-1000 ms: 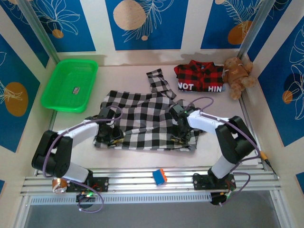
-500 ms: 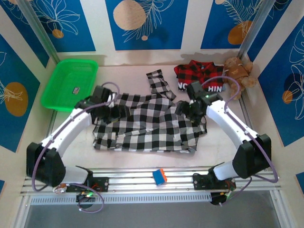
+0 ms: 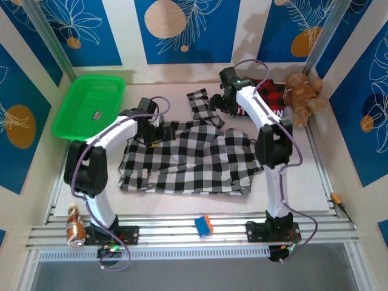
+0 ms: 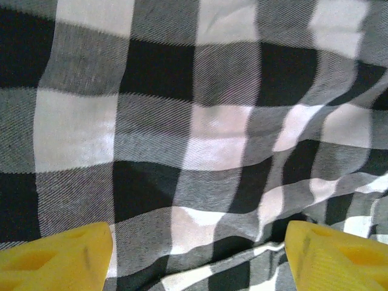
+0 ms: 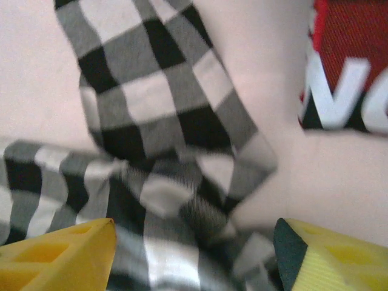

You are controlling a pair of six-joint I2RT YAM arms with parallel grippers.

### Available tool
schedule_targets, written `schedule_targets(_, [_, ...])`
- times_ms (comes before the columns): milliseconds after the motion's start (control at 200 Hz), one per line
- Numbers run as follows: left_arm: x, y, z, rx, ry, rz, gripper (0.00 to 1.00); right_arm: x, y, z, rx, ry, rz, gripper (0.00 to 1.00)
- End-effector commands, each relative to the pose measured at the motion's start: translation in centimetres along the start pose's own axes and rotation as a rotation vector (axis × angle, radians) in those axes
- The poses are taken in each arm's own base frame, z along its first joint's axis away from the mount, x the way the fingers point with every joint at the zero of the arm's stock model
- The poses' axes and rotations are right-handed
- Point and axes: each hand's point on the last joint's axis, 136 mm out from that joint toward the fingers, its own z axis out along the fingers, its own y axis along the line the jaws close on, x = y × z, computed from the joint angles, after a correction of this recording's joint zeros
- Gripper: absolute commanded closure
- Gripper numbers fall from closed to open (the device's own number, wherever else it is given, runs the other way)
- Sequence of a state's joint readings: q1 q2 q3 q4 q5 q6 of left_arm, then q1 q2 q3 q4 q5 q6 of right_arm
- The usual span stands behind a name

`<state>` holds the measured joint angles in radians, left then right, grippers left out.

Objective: Fold and stack the long sleeve shirts

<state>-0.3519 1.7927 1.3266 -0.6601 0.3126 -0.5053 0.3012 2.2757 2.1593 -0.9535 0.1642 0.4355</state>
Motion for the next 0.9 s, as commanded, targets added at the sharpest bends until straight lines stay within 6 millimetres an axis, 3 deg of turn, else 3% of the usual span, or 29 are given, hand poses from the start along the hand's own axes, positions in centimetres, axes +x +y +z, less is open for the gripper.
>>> schedule_targets(0, [1.6, 1.0, 1.7, 0.017, 0.015, -0.074, 0.24, -1.9, 0.1, 1.8, -0.056, 0.012, -0.017, 0.31])
schedule_targets(140, [4.4, 3.5, 3.6, -0.029, 0.063, -0.140, 0.24, -3.1, -0.1, 5.7, -0.071, 0.036, 0.005, 0.32])
schedule_targets(375, [7.3, 4.7, 4.6, -0.018, 0.115, -0.189, 0.24, -2.5, -0.5, 8.4, -0.081, 0.061, 0.079, 0.36])
schedule_targets(625, [7.5, 3.9, 4.5, 0.023, 0.136, -0.159, 0.24, -0.9, 1.3, 10.2, -0.068, 0.080, 0.038, 0.36])
schedule_targets(895, [7.4, 3.6, 4.4, 0.025, 0.151, -0.137, 0.24, 0.2, -1.0, 11.2, 0.068, 0.104, 0.057, 0.39])
